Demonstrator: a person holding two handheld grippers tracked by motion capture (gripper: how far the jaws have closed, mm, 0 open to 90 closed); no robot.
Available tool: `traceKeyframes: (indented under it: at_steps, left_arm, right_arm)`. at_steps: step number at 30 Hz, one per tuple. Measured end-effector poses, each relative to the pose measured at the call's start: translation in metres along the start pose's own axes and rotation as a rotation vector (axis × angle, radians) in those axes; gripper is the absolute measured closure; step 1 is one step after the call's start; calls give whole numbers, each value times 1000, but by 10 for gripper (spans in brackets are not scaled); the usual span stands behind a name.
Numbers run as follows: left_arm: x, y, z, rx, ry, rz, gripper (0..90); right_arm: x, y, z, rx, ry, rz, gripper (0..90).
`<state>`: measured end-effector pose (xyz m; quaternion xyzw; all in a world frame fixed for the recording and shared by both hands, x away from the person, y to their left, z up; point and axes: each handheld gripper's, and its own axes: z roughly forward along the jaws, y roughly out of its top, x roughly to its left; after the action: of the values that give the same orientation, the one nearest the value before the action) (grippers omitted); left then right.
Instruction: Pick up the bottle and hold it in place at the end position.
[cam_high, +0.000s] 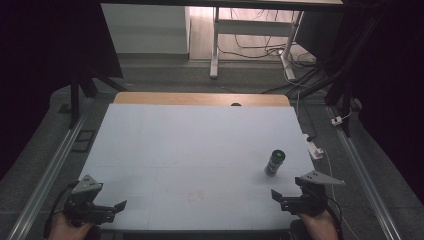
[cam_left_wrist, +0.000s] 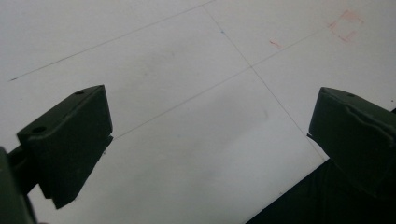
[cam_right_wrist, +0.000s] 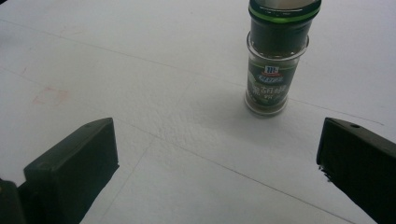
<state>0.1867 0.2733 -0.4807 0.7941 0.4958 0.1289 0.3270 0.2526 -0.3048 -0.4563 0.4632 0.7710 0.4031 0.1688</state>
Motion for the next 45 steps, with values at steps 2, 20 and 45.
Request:
traceKeyframes:
  at_steps: [2, 20, 45]
  left_arm:
    - [0, 0, 0, 2, -10, 0, 6]
    - [2, 0, 0, 7, -49, -9, 0]
    - [4, -1, -1, -3, -52, -24, 0]
  right_arm:
    - [0, 0, 1, 4, 2, 0, 0]
    - [1, 1, 4, 38, 9, -16, 0]
    - [-3, 5, 8, 5, 36, -39, 0]
